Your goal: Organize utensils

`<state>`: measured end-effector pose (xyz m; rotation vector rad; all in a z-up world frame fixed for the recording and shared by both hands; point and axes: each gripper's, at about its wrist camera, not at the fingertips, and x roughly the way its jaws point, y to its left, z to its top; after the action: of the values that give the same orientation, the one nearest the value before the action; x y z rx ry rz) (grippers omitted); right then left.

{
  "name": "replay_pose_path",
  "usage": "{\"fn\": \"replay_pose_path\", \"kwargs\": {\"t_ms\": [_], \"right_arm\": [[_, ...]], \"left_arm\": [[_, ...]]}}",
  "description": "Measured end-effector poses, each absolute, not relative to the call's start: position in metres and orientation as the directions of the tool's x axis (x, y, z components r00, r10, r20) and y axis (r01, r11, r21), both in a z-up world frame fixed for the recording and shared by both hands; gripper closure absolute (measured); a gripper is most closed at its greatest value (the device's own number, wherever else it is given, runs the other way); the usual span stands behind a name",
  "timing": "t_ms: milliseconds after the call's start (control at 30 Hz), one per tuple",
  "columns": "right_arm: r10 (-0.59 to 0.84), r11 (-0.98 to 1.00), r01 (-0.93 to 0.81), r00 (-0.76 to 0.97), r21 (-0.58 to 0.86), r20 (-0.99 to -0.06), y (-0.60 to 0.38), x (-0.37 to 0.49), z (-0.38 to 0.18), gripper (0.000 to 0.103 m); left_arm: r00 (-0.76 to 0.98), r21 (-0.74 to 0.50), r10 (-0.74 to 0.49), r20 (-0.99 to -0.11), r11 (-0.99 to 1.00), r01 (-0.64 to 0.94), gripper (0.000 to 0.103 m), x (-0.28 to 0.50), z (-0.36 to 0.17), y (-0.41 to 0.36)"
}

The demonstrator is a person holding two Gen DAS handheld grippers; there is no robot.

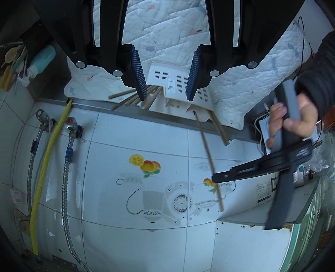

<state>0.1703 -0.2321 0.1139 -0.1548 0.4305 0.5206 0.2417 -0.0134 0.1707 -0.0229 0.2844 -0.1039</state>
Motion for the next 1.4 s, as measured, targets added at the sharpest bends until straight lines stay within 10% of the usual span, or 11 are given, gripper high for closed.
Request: {"fn": "replay_pose_path", "kwargs": {"t_ms": [567,1100,1400], "right_arm": [[0.439,0.869,-0.495,0.765,0.005,-0.472,-0.23,0.148,0.073,0.058],[0.417,0.905,-0.397,0.764,0.149,-0.492,-0.252,0.113,0.037,0.038],[0.363,0.925,-0.366,0.777,0.101,-0.513,-0.244,0.088,0.016,0.022]], "left_arm": [[0.937,-0.084,-0.12,-0.328,0.992,0.097,0.089,0.248,0.156,-0.008],[0.945,-0.075,-0.092,-0.315,0.995,0.071,0.009,0.141,0.138,0.003],[0.924,-0.07,-0.055,-0.378,0.997,0.031,0.005,0.086,0.085,0.007]]}}
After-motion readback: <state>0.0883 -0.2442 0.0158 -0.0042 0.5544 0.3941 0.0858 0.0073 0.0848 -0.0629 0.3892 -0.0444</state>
